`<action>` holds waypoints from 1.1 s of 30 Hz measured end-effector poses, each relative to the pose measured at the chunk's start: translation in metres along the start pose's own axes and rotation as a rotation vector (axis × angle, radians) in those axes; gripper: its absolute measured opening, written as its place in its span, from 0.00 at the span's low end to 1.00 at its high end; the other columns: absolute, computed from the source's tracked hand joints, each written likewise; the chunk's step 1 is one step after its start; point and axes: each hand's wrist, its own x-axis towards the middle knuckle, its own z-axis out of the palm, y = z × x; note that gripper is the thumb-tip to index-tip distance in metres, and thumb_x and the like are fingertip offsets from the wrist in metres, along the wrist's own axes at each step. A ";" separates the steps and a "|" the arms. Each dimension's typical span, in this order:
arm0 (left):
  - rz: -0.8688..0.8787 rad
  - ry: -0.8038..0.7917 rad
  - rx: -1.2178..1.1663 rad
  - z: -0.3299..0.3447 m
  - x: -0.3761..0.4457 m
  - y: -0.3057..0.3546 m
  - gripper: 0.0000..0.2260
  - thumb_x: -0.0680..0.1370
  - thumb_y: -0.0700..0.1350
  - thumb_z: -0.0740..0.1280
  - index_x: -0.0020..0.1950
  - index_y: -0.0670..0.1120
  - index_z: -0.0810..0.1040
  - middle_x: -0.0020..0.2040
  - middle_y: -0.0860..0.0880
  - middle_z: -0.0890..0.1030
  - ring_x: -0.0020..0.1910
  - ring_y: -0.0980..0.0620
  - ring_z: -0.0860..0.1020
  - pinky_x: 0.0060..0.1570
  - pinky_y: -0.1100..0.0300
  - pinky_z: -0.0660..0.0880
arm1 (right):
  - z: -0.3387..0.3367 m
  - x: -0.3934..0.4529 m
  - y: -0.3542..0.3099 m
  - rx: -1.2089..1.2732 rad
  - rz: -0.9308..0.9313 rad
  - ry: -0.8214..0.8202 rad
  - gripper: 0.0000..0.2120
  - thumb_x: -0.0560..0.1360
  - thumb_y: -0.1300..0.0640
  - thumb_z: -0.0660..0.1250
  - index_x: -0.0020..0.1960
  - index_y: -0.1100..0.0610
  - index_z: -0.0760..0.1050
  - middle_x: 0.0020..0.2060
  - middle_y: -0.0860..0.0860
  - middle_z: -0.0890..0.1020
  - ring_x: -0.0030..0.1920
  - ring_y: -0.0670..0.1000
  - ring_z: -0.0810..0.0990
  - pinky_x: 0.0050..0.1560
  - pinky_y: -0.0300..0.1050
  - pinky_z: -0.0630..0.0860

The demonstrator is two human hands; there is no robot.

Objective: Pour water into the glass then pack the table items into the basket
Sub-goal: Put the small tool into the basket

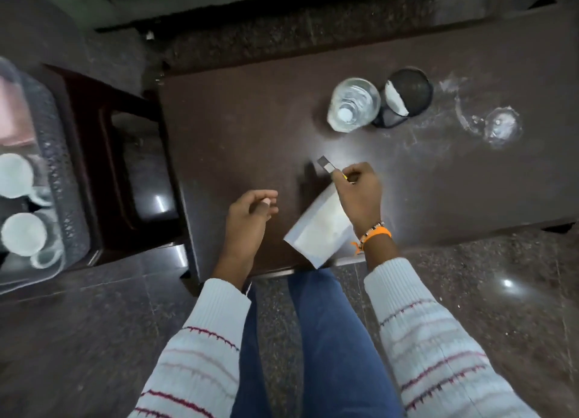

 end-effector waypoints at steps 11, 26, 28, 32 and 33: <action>0.054 0.348 -0.321 -0.185 -0.029 0.004 0.13 0.78 0.33 0.60 0.44 0.49 0.79 0.43 0.51 0.78 0.40 0.58 0.78 0.45 0.70 0.75 | 0.131 -0.151 -0.131 0.280 0.100 -0.665 0.05 0.76 0.59 0.64 0.42 0.55 0.73 0.33 0.50 0.74 0.35 0.46 0.72 0.36 0.38 0.71; -0.003 0.433 -0.407 -0.323 -0.004 -0.010 0.09 0.77 0.34 0.63 0.52 0.43 0.78 0.40 0.53 0.78 0.35 0.64 0.76 0.42 0.72 0.73 | 0.300 -0.221 -0.228 -0.245 -0.637 -0.643 0.10 0.70 0.63 0.68 0.52 0.59 0.80 0.49 0.55 0.84 0.50 0.51 0.80 0.58 0.46 0.75; -0.004 0.416 -0.433 -0.325 0.003 -0.004 0.10 0.77 0.33 0.62 0.53 0.45 0.76 0.40 0.53 0.77 0.34 0.65 0.76 0.41 0.72 0.73 | 0.315 -0.220 -0.245 -0.382 -0.790 -0.611 0.10 0.71 0.60 0.67 0.51 0.58 0.81 0.50 0.54 0.85 0.53 0.54 0.81 0.58 0.47 0.75; 0.007 0.356 -0.418 -0.329 0.015 0.003 0.09 0.77 0.34 0.62 0.52 0.48 0.74 0.47 0.46 0.78 0.42 0.52 0.77 0.49 0.60 0.73 | 0.350 -0.217 -0.271 -0.523 -0.900 -0.599 0.11 0.73 0.58 0.64 0.51 0.61 0.81 0.52 0.58 0.84 0.56 0.58 0.79 0.58 0.52 0.74; 0.013 0.346 -0.423 -0.330 0.017 0.003 0.09 0.77 0.34 0.61 0.51 0.48 0.75 0.46 0.46 0.79 0.42 0.51 0.77 0.50 0.59 0.72 | 0.359 -0.217 -0.277 -0.524 -0.891 -0.600 0.11 0.74 0.58 0.64 0.52 0.60 0.81 0.53 0.58 0.84 0.56 0.58 0.79 0.59 0.52 0.74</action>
